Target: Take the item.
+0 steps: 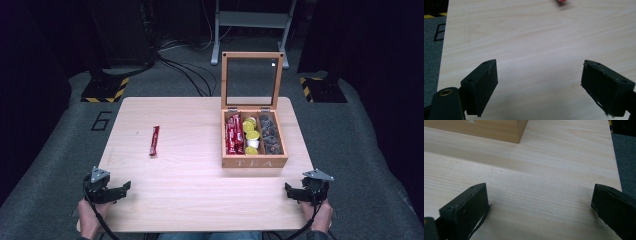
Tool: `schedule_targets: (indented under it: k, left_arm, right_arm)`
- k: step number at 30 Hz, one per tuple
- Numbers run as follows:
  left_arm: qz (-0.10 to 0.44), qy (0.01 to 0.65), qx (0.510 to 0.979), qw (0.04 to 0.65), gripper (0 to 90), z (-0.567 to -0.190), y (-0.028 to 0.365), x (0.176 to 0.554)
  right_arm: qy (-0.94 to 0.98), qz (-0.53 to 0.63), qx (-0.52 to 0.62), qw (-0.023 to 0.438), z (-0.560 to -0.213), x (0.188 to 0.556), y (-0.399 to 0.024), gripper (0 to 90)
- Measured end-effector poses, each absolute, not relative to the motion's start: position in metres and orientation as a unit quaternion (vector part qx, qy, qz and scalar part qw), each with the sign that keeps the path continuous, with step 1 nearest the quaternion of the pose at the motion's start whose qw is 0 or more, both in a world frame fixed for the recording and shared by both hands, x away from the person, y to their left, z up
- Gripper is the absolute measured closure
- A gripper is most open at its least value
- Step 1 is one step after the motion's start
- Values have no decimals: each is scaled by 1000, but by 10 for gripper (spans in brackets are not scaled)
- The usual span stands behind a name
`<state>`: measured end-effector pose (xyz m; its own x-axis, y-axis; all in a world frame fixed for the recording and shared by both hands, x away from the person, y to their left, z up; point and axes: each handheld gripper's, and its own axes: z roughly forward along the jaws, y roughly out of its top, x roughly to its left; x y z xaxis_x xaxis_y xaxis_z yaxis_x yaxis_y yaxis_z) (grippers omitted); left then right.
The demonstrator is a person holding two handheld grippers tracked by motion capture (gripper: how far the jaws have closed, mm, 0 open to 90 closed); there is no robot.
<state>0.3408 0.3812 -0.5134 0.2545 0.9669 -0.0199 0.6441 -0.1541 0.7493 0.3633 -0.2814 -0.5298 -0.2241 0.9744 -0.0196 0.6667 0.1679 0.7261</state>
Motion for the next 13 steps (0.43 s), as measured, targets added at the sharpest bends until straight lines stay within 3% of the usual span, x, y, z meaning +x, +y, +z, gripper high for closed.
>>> schedule_targets:
  k: [13]
  left_arm:
    - [258,567,713,323,142,-532,387,336]
  right_arm:
    - [720,305,571,250,-530,364,-282,3]
